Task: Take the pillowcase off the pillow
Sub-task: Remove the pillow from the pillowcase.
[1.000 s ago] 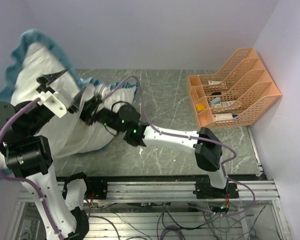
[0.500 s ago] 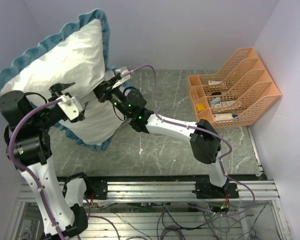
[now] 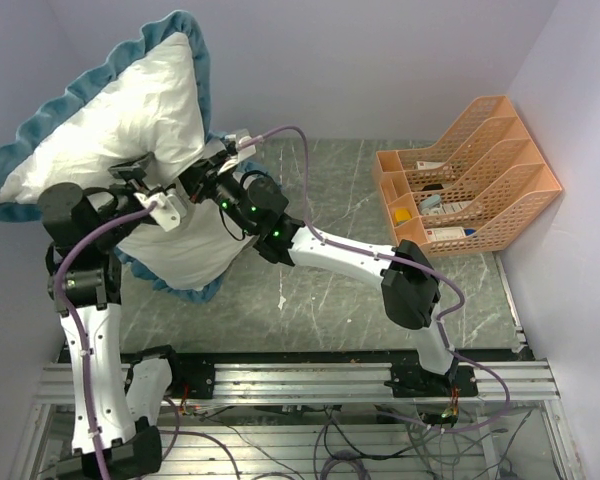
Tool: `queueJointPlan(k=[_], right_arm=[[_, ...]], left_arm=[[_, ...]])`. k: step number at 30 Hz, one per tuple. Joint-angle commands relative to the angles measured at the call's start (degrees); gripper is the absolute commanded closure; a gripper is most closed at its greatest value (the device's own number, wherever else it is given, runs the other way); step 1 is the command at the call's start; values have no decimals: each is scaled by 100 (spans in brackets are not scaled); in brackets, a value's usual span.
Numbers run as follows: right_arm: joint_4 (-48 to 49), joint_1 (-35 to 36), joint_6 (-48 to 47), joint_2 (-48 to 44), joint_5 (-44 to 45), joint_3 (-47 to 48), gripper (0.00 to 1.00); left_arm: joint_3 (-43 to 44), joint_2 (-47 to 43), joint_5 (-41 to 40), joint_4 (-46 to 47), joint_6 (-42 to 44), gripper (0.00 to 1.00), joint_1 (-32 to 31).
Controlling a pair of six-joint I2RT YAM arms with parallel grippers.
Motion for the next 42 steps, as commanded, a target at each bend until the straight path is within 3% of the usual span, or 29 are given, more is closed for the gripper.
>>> queueJointPlan(k=[1,9,15,20,26,30,38,40,42], right_arm=[[-205,64,47,170,-34,246,100],[-230,147,-77,148,-263,129,100],[-115,217,-46,136,-595,65,100],[-98,435,-221,300,-1069,347,100],[395,720,-479,108,-2153,4,100],[613,947,-681,-132,-2531,-575,100],[873,946,-552,-696,-1310,-1816,100],[777,841,-371,-654,-1090,-1793,100],[620,680,-136,-549,-1004,-1630,100]], left_arm=[[-535,-87,-898,1851,-301,26,-733],[-242,588,-1898,3098,-1005,46,-1492],[19,744,-2037,2968,-681,55,-1825],[280,810,-2086,2926,-962,59,-1984],[1221,1028,-2352,2604,-2315,62,-2132],[1687,1087,-2356,2218,-2673,66,-2185],[1658,876,-2728,1669,-2399,77,-2187],[1818,850,-2524,1127,-2556,75,-2193],[1994,788,-2100,570,-2663,66,-2195]])
